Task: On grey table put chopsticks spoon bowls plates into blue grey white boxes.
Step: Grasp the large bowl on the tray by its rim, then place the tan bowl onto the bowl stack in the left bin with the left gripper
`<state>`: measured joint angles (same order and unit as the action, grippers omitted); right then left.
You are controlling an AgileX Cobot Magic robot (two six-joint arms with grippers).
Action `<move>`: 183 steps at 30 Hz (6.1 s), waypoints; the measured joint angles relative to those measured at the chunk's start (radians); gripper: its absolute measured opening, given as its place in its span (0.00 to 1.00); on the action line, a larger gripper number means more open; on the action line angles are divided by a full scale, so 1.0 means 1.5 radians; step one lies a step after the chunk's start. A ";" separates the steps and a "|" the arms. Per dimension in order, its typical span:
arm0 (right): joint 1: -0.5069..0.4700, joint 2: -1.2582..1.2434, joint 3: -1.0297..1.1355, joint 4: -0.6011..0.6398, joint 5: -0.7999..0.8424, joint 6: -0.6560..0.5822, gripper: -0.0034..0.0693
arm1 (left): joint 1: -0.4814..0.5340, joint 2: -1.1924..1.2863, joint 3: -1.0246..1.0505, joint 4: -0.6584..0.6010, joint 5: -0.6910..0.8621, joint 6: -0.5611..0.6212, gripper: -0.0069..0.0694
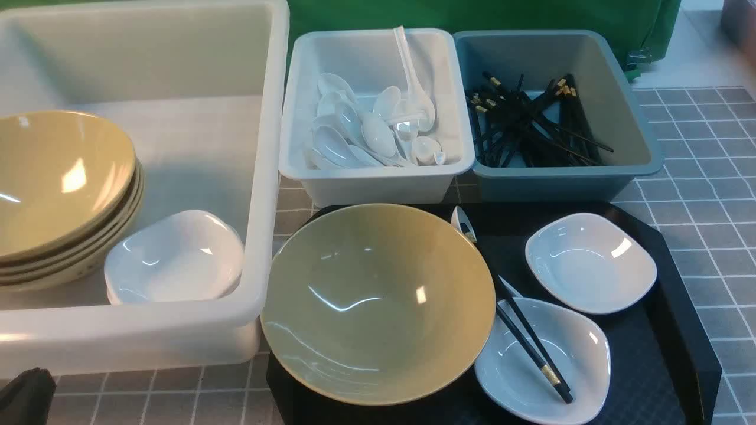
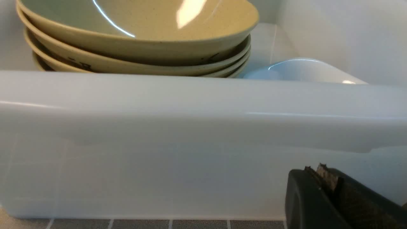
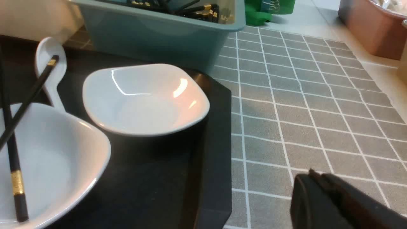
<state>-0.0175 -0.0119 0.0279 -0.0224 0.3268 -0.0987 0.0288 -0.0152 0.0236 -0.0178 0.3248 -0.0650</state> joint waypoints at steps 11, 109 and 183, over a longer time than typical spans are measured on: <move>0.000 0.000 0.000 0.000 0.000 0.000 0.11 | 0.000 0.000 0.000 0.000 0.000 0.000 0.08; 0.170 0.413 -0.311 0.050 0.206 -0.031 0.09 | -0.567 1.271 -0.945 -0.069 0.355 -0.018 0.08; 0.171 0.413 -0.311 0.069 0.196 -0.018 0.10 | -0.283 1.059 -1.101 -0.136 0.541 0.193 0.10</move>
<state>0.2390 0.6080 -0.4380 0.0811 0.6207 -0.1253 -0.3954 1.5740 -1.6274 -0.2218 1.1365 0.2252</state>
